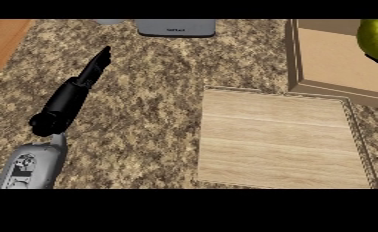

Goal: Pick the pear from the tray and place it in the cardboard box

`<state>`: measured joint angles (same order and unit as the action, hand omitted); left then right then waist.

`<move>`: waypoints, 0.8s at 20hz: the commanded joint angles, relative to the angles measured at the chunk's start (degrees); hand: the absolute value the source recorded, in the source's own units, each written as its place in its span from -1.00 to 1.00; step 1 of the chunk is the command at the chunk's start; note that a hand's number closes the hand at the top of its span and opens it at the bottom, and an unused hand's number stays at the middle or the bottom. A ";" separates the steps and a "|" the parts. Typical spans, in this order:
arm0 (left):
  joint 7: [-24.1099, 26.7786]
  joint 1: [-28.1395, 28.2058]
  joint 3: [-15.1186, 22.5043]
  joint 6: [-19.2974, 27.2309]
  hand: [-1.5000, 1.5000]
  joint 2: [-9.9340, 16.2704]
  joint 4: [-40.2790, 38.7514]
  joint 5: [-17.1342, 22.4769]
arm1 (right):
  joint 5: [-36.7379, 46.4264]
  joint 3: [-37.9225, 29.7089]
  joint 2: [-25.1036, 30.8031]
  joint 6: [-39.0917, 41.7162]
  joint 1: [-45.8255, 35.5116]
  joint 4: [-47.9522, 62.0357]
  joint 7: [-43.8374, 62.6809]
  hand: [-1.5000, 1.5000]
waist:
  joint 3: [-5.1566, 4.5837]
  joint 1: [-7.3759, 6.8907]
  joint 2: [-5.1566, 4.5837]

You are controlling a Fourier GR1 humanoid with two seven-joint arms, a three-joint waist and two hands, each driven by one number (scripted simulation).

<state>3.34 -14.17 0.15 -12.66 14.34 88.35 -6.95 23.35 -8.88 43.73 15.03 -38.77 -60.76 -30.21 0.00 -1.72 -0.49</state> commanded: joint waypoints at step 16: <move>0.29 -4.56 1.30 0.11 0.00 -2.22 -2.48 -1.07 | 25.87 16.80 6.26 1.16 -13.53 39.05 -14.50 1.00 | 0.23 -3.19 -1.63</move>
<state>3.78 -17.45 1.67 -12.87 12.53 86.47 -8.00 45.04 4.99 50.49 17.22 -51.57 -27.31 -42.84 0.17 -4.67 -1.90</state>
